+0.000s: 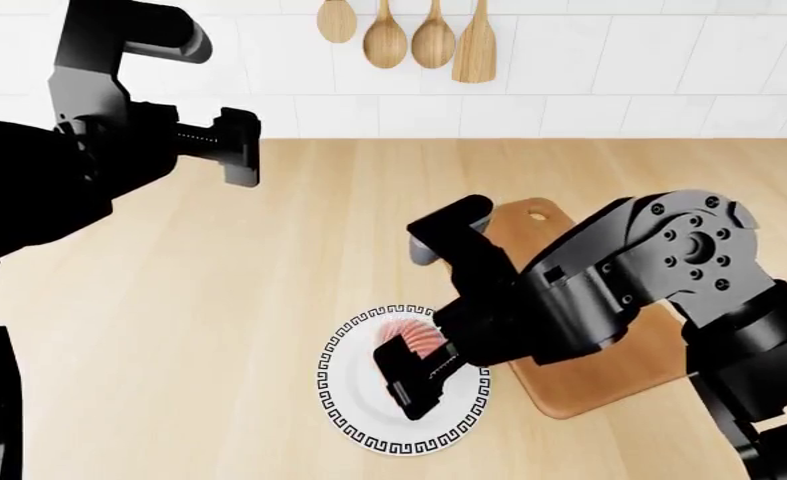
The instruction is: Pick the scallop from the plate and place it on the cutting board. Then pick the condiment bottle from the cabinet and place it next to the cutting board.
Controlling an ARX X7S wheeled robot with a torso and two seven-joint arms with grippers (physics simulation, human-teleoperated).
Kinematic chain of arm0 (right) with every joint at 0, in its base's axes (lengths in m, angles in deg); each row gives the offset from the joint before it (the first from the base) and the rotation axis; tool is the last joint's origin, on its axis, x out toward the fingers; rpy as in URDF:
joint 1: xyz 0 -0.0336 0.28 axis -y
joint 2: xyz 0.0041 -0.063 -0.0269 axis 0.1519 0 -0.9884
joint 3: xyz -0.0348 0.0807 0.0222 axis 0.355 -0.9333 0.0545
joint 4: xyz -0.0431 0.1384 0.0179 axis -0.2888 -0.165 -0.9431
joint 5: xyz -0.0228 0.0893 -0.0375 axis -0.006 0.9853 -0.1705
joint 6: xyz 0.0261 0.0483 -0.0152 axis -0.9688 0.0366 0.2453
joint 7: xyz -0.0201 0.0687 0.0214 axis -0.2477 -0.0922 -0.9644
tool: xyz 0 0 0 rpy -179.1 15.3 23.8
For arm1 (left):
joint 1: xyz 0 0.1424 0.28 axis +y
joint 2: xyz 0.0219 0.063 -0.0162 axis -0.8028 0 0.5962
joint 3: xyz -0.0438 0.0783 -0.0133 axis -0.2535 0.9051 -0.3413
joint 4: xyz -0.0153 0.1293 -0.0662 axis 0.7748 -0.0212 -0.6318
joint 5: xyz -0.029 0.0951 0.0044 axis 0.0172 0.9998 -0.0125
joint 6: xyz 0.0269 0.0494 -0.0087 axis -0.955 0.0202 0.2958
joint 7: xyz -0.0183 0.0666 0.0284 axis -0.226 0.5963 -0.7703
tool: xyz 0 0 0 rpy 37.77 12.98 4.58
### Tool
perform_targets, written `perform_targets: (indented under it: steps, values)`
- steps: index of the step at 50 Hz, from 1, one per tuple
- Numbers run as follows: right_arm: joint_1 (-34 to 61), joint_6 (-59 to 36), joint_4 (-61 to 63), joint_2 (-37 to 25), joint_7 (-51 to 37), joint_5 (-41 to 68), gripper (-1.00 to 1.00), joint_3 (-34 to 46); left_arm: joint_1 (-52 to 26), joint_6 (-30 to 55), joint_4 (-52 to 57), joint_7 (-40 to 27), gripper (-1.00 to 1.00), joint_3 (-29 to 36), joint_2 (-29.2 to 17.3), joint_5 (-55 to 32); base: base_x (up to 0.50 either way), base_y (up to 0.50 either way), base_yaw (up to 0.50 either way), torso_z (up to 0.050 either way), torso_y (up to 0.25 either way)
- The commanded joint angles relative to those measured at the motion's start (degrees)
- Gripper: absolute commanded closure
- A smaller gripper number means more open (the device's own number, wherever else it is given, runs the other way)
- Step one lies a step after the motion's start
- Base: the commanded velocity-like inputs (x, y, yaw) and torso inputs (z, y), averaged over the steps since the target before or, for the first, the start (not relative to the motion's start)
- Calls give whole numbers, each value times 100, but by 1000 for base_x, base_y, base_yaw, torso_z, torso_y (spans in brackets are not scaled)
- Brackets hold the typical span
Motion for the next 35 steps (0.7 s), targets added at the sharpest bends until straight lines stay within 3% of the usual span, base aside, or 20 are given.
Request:
perform_targets:
  steps: [1,18,19,35]
  values:
    - [21,67,-4,-16,85,-14,-100,153,18,-22,-2,-22,-100,7,-11,-35,0,0,0,0,0]
    - [51,169,13,-68,129,19,-100,317,26,-59,-27,-47,-100,26,-28,-79,0,0,0,0,0]
    - [52,174,17,-71,128,25,100,326,28,-60,-27,-50,-100,26,-30,-81,0,0,0,0,0]
    - [183,220,33,-101,80,119,100,470,13,-99,-67,-66,-100,33,-57,-118,0,0,0,0,0]
